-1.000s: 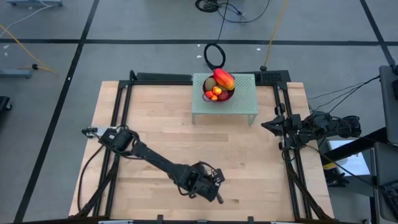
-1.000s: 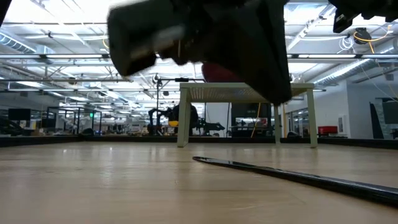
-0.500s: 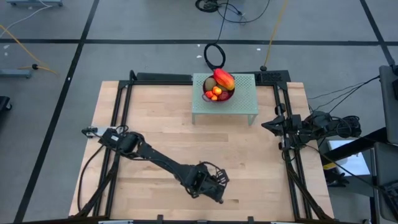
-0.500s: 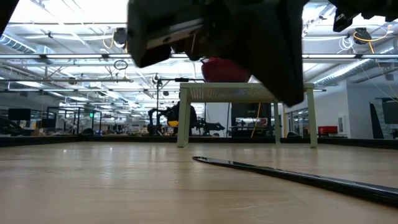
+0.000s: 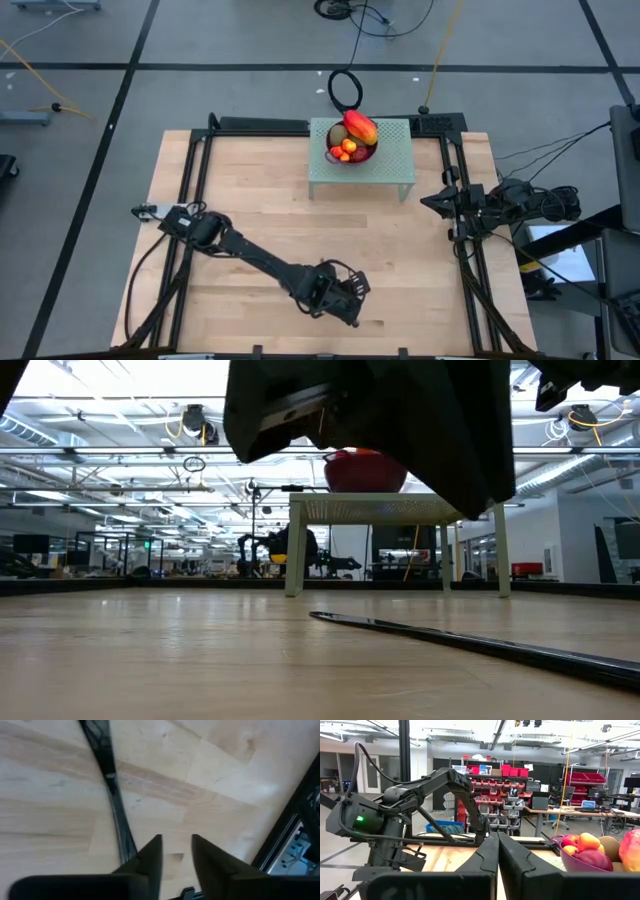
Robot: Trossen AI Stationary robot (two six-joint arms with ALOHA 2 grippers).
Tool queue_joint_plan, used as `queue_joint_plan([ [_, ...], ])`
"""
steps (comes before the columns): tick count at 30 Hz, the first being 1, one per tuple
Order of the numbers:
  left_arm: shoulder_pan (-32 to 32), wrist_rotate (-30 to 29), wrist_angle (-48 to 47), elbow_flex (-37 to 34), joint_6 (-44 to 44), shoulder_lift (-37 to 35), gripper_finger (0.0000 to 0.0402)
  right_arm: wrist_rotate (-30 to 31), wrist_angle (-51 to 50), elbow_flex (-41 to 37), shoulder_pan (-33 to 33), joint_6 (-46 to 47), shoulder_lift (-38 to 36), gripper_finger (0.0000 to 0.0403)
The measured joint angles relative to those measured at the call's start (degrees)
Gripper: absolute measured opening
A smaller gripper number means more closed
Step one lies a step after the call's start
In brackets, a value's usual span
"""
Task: Pick & Place Fruit
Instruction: Put the knife on the shelf
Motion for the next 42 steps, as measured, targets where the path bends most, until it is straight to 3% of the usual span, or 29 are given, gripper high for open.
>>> queue_joint_plan([
  [6, -0.2, 0.2, 0.0, 0.0, -0.6, 0.0, 0.0198, 0.0, 0.0, 0.0, 0.0, 0.0, 0.0, 0.0000],
  [10, -0.2, 0.5, 0.0, 0.0, -0.2, 0.7, 0.0230, 0.0, 0.0, 0.0, 0.0, -0.2, 0.0, 0.0000],
  [15, 0.4, 9.6, -1.0, -0.1, -1.7, 2.4, 0.0234, 0.0, 0.0, 0.0, 0.0, -0.2, 0.0, 0.0000],
  [22, 1.0, 10.0, -2.8, -0.1, -3.5, 2.2, 0.0234, 0.0, 0.0, 0.0, 0.0, -0.4, 0.0, 0.0000],
  [38, 4.2, 20.8, -4.8, 0.1, -2.8, 5.5, 0.0233, 0.0, 0.0, 0.0, 0.0, -0.4, 0.0, 0.0000],
  [42, 4.5, 24.1, -7.9, 0.1, -1.9, 5.6, 0.0211, 0.0, 0.0, 0.0, 0.0, -1.3, 0.0, 0.0000],
])
